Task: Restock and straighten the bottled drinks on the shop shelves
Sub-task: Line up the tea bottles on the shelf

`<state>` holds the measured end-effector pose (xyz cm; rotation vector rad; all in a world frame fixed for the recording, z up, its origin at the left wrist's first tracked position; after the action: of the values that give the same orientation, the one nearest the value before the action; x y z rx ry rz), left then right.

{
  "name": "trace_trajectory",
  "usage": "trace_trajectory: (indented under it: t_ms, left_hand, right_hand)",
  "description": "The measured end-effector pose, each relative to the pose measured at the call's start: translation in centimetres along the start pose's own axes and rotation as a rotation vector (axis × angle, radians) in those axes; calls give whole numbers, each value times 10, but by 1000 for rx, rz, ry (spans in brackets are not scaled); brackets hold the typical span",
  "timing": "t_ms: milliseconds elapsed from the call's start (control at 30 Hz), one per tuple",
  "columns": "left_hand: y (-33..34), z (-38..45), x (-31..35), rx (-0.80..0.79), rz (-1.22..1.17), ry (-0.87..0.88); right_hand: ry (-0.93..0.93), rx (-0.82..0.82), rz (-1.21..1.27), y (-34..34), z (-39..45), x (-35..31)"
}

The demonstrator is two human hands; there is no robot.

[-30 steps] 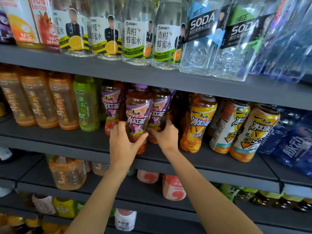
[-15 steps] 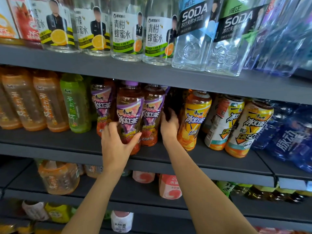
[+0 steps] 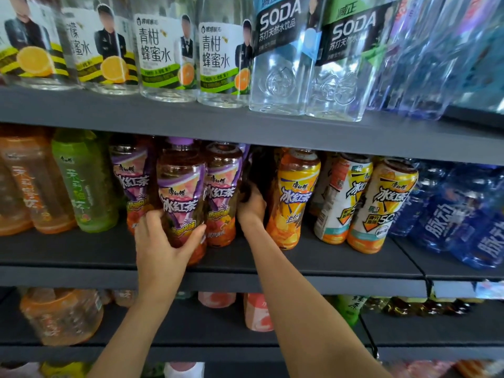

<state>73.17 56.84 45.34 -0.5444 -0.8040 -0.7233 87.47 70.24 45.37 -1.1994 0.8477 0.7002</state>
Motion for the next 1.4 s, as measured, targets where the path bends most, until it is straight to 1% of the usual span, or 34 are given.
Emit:
trace_trajectory:
  t_ms: [167,233,333,367,433,500,567,733,867,1033,1267,1333,1400]
  left_hand:
    - [1,0,-2,6,4,-9]
    - [1,0,-1,10,5,-3]
    - [0,0,2,5,4,-2]
    - [0,0,2,5,5,-2]
    - [-1,0,2,9,6,0]
    - [-2,0,3,10,2,5]
    - [-2,-1,3,12,-2,2]
    - [-2,-2,5,17,3,-13]
    - [-2,-3,7,31,16,-24]
    - [-1,-3,9,49,34,-44]
    - [8,-6,12,29,35,-53]
    - [9,-5,14,19,46,-51]
    - [10,-5,14,11,57,-59]
  right_hand:
    - [29,-81,0,2,1,0]
    - [49,-62,43,1,-9,5]
    - [-29,17,186,-5,-42,12]
    - [-55,1,249,-5,-54,13]
    - [-129,-103,306,-6,-72,12]
    - [-241,-176,176,-7,-79,7]
    - [-297,-153,29,-7,-78,4]
    - [-257,-27,-83,-9,-73,1]
    - [-189,-13,-129,-12,-60,0]
    - [-183,-35,-164,-12,-51,-1]
    - [-168,-70,-203,-5,-41,-7]
    - [-162,-69,-202,-6,-41,-9]
    - [-137,-38,-147,-9,-46,-8]
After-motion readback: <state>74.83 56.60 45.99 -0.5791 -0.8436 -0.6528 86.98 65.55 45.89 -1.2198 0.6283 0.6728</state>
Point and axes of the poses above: each hand's wrist, its own z-axis towards the middle knuckle, its own y-axis out of the palm, x = y × z, the point moved 4 cm from there along z, towards the middle knuckle, and after that the axes turned 14 degrees about -z, right-handed, at the moved point
